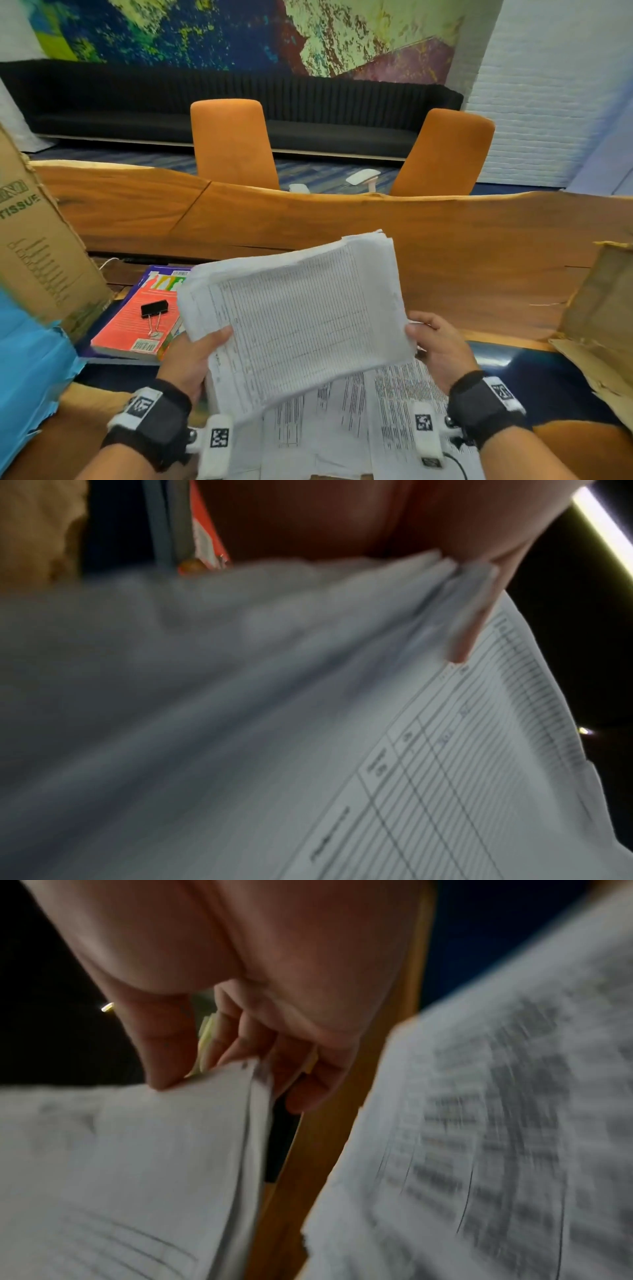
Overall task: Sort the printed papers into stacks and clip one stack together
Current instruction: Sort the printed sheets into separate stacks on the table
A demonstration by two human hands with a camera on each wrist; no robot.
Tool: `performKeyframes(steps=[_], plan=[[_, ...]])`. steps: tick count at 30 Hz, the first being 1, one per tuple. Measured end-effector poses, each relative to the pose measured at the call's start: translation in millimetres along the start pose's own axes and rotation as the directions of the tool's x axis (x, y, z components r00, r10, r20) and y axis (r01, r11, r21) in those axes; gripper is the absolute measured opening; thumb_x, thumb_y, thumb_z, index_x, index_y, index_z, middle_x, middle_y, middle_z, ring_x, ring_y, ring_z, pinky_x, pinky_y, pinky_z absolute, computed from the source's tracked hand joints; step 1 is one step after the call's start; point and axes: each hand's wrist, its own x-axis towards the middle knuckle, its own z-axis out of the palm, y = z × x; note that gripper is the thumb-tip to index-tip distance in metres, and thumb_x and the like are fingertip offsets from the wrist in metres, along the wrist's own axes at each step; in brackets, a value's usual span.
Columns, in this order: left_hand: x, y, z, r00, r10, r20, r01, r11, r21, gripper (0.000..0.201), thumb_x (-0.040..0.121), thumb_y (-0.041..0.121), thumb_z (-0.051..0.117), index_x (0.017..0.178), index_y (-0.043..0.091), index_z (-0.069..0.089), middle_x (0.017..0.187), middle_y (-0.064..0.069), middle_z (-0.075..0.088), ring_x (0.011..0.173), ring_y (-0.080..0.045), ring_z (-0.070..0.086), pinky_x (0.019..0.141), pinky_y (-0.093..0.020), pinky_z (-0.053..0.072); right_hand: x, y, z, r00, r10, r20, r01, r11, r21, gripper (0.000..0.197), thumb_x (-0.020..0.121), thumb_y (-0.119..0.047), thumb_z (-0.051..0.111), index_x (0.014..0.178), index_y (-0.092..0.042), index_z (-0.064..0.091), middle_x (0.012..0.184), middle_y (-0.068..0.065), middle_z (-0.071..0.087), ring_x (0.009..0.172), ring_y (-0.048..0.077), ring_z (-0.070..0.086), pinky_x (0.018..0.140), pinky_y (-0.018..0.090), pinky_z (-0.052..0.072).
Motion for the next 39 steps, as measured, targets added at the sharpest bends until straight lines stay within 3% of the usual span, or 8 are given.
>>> performKeyframes(steps=[5,9,13,24,26,28,31,39], plan=[[-2,6,0,0.999,0.048,-0.006,-0.048,0.995,0.088,0.029,0.086,0.003,0.062,0.111,0.019,0.064,0.108,-0.013,0.072,0.102,-0.035,0.067,0.089,-0.060,0.050,5,-4,22,0.956,0.038,0.290,0.101,0.887,-0.451,0.053,0.068,-0.014,0.075,0.117,-0.019,0.055,0.111,0.000,0.067,0.098,0.014,0.065,0.075,0.027,0.053],[-5,4,3,0.994,0.106,0.035,-0.108,0.991,0.084,0.030,0.082,0.005,0.067,0.107,0.020,0.066,0.105,-0.012,0.073,0.100,-0.033,0.068,0.086,-0.058,0.051,14,-8,38,0.994,-0.098,0.051,0.109,0.942,-0.318,0.022,0.085,-0.002,0.064,0.102,-0.016,0.064,0.096,0.002,0.071,0.088,0.024,0.066,0.075,0.040,0.055],[-6,5,3,0.971,0.193,0.138,-0.217,0.959,0.185,0.070,0.042,0.044,0.090,0.105,0.025,0.067,0.102,-0.002,0.075,0.094,-0.018,0.070,0.076,-0.040,0.054,15,-12,39,0.972,-0.192,-0.136,0.168,0.971,-0.170,0.042,0.078,0.023,0.042,0.097,-0.005,0.066,0.084,0.003,0.066,0.080,0.020,0.059,0.067,0.030,0.045],[6,-31,13,0.981,0.149,0.127,-0.180,0.943,0.281,0.040,0.074,-0.012,0.066,0.106,0.013,0.062,0.102,-0.015,0.070,0.099,-0.027,0.065,0.071,-0.033,0.051,-6,9,15,0.972,-0.216,-0.092,0.124,0.806,-0.579,0.046,0.079,0.011,0.049,0.116,-0.016,0.056,0.103,0.005,0.066,0.094,0.026,0.062,0.071,0.029,0.052],[10,-34,13,0.983,0.141,0.116,-0.171,0.934,0.314,0.041,0.079,-0.018,0.059,0.105,0.014,0.062,0.102,-0.014,0.070,0.098,-0.025,0.065,0.073,-0.035,0.051,-15,-7,24,0.899,-0.436,-0.048,0.254,0.605,-0.754,0.070,0.075,0.010,0.052,0.138,-0.018,0.042,0.134,0.005,0.051,0.118,0.021,0.050,0.100,0.031,0.045],[14,-36,13,0.986,0.124,0.112,-0.154,0.930,0.333,0.039,0.081,-0.018,0.056,0.103,0.014,0.063,0.102,-0.014,0.070,0.098,-0.024,0.064,0.073,-0.035,0.050,-25,-18,41,0.835,-0.530,0.149,0.310,0.228,-0.923,0.093,0.072,0.009,0.050,0.153,-0.024,0.019,0.158,-0.003,0.019,0.148,0.022,0.016,0.122,0.039,0.015],[16,-39,11,0.986,0.116,0.119,-0.152,0.919,0.365,0.032,0.081,-0.016,0.057,0.102,0.007,0.065,0.100,-0.015,0.071,0.098,-0.026,0.065,0.073,-0.034,0.050,-25,-14,58,0.926,-0.225,0.304,0.276,-0.148,-0.950,0.100,0.076,0.005,0.042,0.155,-0.027,-0.010,0.165,0.002,-0.013,0.150,0.034,-0.014,0.122,0.055,-0.001],[23,-42,3,0.980,0.132,0.150,-0.183,0.897,0.403,0.032,0.080,-0.015,0.058,0.105,0.003,0.068,0.100,-0.015,0.073,0.099,-0.025,0.067,0.075,-0.031,0.050,-39,-38,109,0.869,0.009,0.494,0.470,-0.329,-0.819,0.097,0.079,-0.018,0.051,0.155,-0.022,-0.009,0.165,0.007,-0.012,0.148,0.040,-0.018,0.118,0.062,-0.004]])
